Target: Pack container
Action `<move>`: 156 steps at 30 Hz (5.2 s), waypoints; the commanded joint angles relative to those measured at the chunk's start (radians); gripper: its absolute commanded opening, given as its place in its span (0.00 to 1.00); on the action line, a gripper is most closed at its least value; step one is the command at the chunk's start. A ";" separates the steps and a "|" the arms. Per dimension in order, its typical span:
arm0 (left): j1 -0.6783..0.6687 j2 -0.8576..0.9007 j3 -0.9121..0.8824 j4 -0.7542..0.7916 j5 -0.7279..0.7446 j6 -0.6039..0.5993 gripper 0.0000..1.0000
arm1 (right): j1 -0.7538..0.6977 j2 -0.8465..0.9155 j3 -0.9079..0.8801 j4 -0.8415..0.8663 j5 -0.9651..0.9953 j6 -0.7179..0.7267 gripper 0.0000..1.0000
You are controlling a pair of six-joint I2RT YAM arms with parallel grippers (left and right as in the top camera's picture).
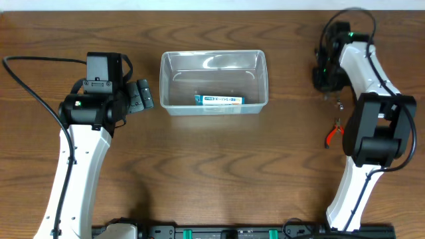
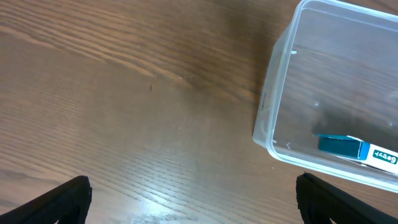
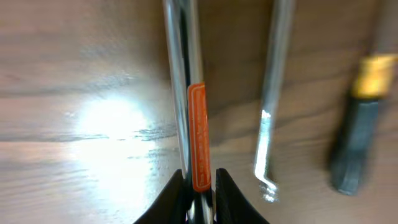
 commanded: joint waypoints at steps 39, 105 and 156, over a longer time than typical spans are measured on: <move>0.005 0.000 0.012 -0.003 -0.016 -0.005 0.98 | 0.478 -0.004 0.485 -0.424 -0.491 -0.940 0.10; 0.005 0.000 0.012 -0.003 -0.016 -0.005 0.98 | 0.480 0.094 0.280 -0.267 -0.512 -0.829 0.04; 0.005 0.000 0.012 -0.003 -0.016 -0.005 0.98 | 0.203 0.066 0.282 -0.217 -0.325 -0.268 0.81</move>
